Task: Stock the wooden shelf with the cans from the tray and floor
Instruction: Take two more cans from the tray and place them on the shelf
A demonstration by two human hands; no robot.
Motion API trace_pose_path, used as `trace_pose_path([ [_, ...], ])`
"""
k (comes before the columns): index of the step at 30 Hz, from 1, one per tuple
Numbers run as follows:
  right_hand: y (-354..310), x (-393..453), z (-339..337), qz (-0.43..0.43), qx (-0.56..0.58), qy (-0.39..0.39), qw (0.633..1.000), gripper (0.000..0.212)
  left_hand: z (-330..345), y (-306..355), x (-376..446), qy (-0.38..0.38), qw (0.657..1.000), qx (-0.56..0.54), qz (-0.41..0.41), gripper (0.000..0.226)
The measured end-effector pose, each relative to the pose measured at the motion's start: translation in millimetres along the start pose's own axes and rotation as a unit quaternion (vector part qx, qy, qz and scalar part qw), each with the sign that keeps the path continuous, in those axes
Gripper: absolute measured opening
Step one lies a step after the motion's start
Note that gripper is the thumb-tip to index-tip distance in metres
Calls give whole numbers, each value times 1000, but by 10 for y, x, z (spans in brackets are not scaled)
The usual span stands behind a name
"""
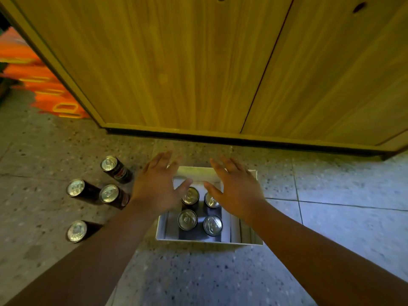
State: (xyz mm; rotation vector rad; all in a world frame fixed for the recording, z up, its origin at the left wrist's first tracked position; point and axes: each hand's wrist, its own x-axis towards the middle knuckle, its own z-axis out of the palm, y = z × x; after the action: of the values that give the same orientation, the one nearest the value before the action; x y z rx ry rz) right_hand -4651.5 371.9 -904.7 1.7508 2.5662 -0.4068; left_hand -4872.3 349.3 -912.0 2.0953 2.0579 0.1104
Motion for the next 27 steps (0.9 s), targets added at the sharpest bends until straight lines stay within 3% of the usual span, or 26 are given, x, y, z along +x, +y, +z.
trace_pose_path([
  [11, 159, -216, 516, 9, 52, -28, 998, 74, 687, 79, -271, -28, 1000, 12, 6, 81],
  [22, 143, -217, 734, 16, 66, -70, 995, 84, 903, 164, -321, -13, 1000, 7, -16, 85],
  [27, 88, -125, 826, 57, 121, -77, 988, 89, 1002, 184, -256, -25, 997, -48, -52, 93],
])
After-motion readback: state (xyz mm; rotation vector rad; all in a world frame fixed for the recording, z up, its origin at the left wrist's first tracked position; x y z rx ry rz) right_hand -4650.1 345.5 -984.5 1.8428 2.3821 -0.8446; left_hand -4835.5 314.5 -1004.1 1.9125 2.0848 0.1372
